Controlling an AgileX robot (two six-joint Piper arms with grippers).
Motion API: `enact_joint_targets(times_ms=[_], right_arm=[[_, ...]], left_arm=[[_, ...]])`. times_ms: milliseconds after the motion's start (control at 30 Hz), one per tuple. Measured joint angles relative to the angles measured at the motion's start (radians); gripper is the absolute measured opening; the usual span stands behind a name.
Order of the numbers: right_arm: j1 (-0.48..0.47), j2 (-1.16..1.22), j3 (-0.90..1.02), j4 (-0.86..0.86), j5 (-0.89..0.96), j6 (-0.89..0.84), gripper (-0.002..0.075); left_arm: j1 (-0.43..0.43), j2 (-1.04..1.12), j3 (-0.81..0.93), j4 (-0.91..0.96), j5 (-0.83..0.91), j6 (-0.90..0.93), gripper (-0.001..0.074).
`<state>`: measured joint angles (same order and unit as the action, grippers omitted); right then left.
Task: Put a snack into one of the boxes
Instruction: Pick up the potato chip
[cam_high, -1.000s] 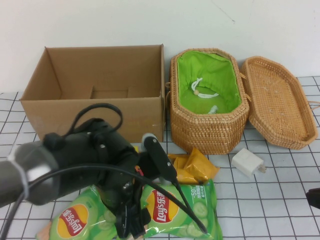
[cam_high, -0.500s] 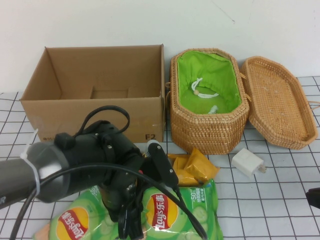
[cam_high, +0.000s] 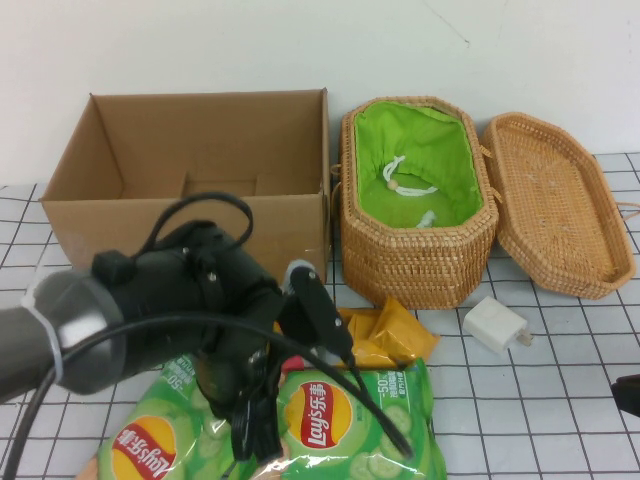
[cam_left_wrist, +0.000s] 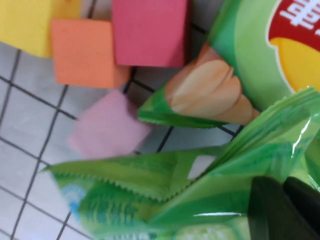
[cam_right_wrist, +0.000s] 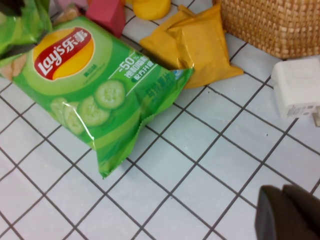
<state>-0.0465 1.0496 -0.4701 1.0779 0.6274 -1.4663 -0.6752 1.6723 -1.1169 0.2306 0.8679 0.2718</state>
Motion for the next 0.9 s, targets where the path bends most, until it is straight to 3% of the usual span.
enact_joint_targets(times_ms=[367, 567, 700, 733, 833, 900], right_arm=[[0.0, 0.0, 0.0, 0.0, 0.0, 0.0, -0.0001], [0.0, 0.0, 0.0, 0.0, 0.0, 0.0, -0.0001], [0.0, 0.0, 0.0, 0.001, 0.0, 0.0, -0.0001], [0.0, 0.0, 0.0, 0.002, 0.0, 0.0, -0.0001], [0.0, 0.0, 0.0, 0.004, 0.0, 0.0, -0.0001], [0.0, 0.0, 0.0, 0.004, 0.0, 0.0, -0.0001]], left_arm=[[0.0, -0.007, -0.193, -0.059, 0.124, 0.012, 0.0], [0.0, -0.003, -0.213, -0.136, 0.162, 0.094, 0.0016], [0.0, 0.031, -0.213, -0.209, 0.155, 0.226, 0.0188], [-0.001, 0.041, -0.213, -0.213, 0.152, 0.251, 0.0279], [-0.003, 0.078, -0.213, -0.185, 0.148, 0.278, 0.0458], [-0.005, 0.104, -0.213, -0.144, 0.148, 0.275, 0.0511]])
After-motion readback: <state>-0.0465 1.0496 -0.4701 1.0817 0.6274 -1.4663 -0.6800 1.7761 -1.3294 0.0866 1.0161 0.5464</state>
